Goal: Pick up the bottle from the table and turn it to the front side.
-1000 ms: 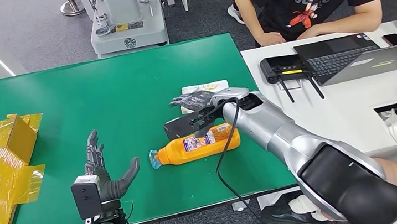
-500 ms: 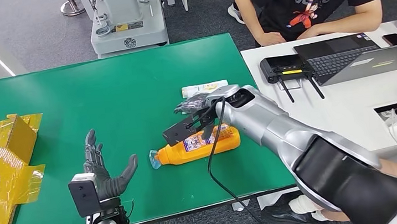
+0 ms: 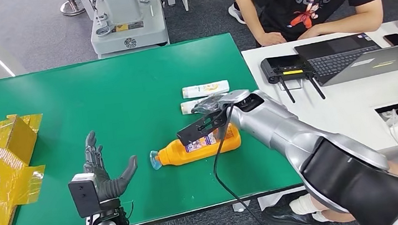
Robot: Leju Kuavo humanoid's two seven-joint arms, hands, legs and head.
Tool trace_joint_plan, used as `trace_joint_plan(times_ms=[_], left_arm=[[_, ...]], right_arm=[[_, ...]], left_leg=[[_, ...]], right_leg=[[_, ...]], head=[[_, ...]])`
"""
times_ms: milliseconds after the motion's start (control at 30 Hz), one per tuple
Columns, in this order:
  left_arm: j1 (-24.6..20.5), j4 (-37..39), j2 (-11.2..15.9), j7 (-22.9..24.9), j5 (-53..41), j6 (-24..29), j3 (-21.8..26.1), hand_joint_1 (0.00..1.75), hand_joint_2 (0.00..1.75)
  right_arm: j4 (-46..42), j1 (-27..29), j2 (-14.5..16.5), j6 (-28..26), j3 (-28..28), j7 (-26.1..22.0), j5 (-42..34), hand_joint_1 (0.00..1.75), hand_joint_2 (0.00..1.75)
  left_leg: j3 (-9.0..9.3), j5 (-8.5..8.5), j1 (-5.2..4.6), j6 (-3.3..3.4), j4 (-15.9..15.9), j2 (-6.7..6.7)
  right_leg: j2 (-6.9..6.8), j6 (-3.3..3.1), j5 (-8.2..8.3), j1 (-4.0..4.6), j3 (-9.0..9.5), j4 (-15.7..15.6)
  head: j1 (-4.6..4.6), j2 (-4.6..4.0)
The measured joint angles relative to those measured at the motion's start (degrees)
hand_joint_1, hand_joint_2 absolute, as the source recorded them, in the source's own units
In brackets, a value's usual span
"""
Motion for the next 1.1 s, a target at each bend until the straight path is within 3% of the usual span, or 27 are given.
trace_joint_plan(times_ms=[433,1100], left_arm=[[0.04,0.0,0.4,0.1,-0.15,0.05,0.46,0.0,1.75],[0.04,0.0,0.5,-0.07,0.45,0.48,1.51,0.0,1.75]], right_arm=[[0.05,3.18,-0.26,-0.4,1.32,-1.85,-1.91,0.0,1.75],[0.24,3.17,0.81,0.37,3.2,-0.43,-1.33,0.0,1.75]], left_leg=[[0.0,0.03,0.01,0.04,-0.01,0.02],[-0.04,0.04,0.0,0.06,0.01,0.0]], right_leg=[[0.04,0.02,0.04,0.01,0.01,0.01],[0.0,0.04,0.07,0.01,0.01,0.01]], head=[[-0.01,0.0],[0.0,0.0]])
